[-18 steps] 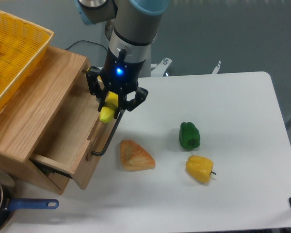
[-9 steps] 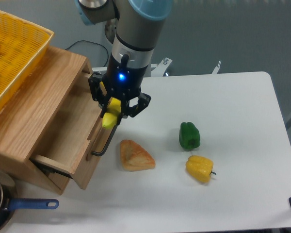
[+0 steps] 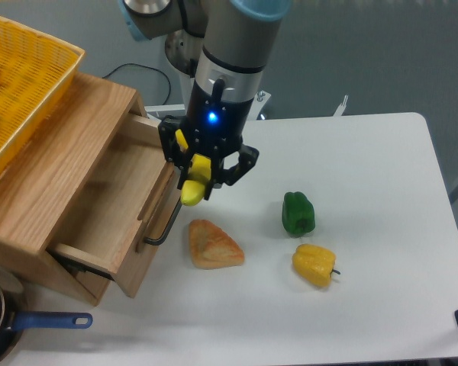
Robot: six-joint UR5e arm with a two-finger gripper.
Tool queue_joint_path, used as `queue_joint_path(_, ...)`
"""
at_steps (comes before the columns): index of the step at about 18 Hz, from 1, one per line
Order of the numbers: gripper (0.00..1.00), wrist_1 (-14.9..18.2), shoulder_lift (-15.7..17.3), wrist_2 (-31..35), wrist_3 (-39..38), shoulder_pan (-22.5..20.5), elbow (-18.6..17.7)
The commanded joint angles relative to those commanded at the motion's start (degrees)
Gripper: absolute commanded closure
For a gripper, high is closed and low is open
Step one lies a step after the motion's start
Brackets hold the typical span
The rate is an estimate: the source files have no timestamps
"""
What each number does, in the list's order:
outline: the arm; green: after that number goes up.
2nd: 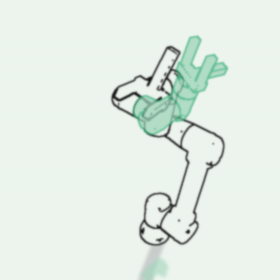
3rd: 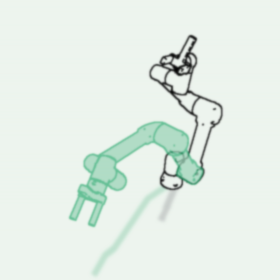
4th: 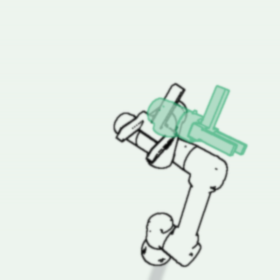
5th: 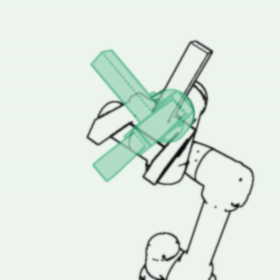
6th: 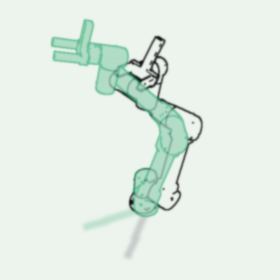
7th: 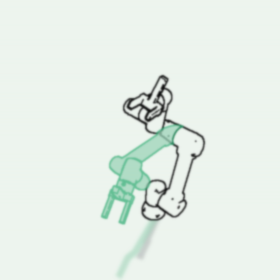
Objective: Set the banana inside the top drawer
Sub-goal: 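Adjust the held banana above the drawer opening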
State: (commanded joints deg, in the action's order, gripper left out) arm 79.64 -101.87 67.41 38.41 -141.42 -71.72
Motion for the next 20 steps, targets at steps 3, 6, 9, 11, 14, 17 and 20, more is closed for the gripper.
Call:
queue_joint_path(3, 0.91, -1.1, 0.4, 0.1, 0.1, -0.5, -0.1)
queue_joint_path(6, 0.91, -3.4, 0.4, 0.1, 0.0, -0.6, -0.2)
queue_joint_path(9, 0.91, -4.6, 0.4, 0.1, 0.0, -0.6, -0.4)
queue_joint_path(11, 0.91, -4.8, 0.3, 0.2, -0.1, -0.4, -1.0)
queue_joint_path(14, 0.91, -5.0, -0.1, 0.0, 0.0, 0.3, -2.8)
queue_joint_path(17, 0.9, -4.8, -0.4, -0.3, -0.6, 2.5, -2.8)
queue_joint_path(20, 0.9, -4.9, -0.4, -2.5, -0.8, 2.8, -2.5)
